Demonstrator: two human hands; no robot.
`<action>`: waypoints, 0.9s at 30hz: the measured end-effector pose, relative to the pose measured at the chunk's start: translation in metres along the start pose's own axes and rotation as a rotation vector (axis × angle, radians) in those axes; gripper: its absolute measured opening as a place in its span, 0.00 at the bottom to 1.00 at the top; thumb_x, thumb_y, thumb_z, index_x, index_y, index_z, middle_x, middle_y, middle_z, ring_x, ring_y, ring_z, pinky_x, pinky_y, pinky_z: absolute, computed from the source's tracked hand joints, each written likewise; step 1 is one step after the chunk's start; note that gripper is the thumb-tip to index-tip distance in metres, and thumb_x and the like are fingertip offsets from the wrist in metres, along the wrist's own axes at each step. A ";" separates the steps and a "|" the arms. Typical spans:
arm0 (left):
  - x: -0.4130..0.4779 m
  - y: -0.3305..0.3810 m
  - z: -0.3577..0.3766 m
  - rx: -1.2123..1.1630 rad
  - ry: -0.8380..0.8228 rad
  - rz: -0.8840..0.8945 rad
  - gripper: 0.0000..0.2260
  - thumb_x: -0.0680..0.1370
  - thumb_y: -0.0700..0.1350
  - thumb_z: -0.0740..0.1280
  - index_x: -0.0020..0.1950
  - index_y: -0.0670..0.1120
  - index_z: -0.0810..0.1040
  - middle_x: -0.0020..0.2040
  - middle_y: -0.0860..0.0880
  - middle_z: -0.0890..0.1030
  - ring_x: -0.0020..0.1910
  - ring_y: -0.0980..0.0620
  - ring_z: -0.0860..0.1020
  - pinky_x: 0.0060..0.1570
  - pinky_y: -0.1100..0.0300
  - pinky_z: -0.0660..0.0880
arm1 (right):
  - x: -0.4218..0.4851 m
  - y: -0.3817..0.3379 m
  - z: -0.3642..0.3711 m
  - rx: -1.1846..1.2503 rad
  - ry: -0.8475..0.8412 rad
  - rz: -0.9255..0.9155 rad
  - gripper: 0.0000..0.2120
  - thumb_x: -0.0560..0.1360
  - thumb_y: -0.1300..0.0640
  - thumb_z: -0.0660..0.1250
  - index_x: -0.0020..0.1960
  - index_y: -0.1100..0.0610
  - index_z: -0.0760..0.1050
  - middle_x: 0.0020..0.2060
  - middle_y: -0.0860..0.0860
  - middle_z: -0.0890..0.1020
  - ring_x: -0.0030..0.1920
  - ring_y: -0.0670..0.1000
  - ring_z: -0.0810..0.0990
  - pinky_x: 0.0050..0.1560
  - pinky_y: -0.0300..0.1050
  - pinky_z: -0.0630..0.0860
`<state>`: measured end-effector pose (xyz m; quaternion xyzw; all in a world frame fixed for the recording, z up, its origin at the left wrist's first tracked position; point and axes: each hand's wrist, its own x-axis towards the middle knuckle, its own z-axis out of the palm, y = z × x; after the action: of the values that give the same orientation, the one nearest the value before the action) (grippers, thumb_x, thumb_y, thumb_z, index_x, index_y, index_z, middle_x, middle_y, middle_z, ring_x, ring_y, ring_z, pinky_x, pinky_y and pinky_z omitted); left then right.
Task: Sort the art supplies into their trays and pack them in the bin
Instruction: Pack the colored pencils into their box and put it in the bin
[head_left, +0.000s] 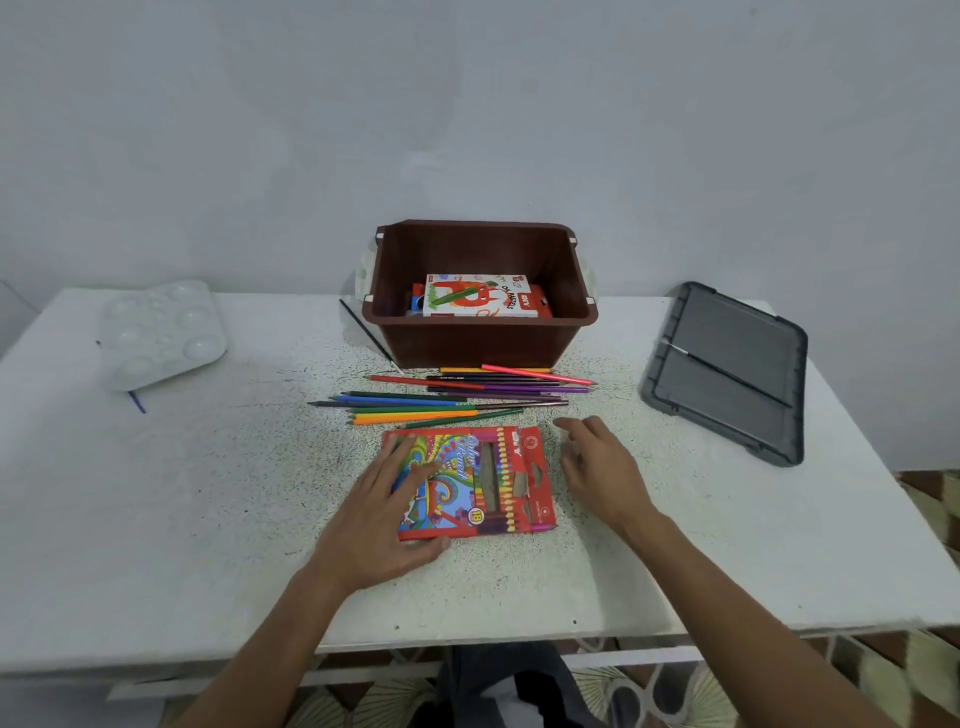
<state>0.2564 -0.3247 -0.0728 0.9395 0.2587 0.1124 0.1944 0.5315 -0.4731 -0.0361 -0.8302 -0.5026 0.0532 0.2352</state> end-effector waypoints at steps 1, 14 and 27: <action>0.000 0.000 0.000 -0.002 0.001 -0.001 0.38 0.71 0.73 0.63 0.77 0.56 0.62 0.81 0.54 0.48 0.80 0.53 0.42 0.71 0.48 0.57 | 0.007 -0.002 -0.001 -0.023 0.004 -0.001 0.16 0.81 0.57 0.61 0.68 0.55 0.72 0.54 0.53 0.77 0.48 0.52 0.78 0.44 0.46 0.78; 0.002 0.002 -0.001 0.027 0.007 0.006 0.38 0.72 0.73 0.61 0.76 0.55 0.63 0.81 0.52 0.52 0.80 0.52 0.43 0.74 0.47 0.57 | 0.083 0.020 -0.019 -0.279 -0.034 0.134 0.18 0.81 0.64 0.58 0.69 0.57 0.73 0.60 0.58 0.76 0.51 0.61 0.80 0.44 0.53 0.77; 0.003 0.002 0.001 0.048 0.009 0.004 0.38 0.73 0.74 0.59 0.77 0.56 0.62 0.81 0.52 0.53 0.80 0.52 0.44 0.74 0.44 0.60 | 0.085 0.037 -0.022 -0.336 0.056 0.033 0.05 0.77 0.68 0.62 0.51 0.64 0.72 0.42 0.58 0.74 0.33 0.56 0.70 0.30 0.46 0.65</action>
<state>0.2607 -0.3251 -0.0728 0.9439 0.2602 0.1107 0.1706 0.6099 -0.4213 -0.0202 -0.8670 -0.4842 -0.0507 0.1062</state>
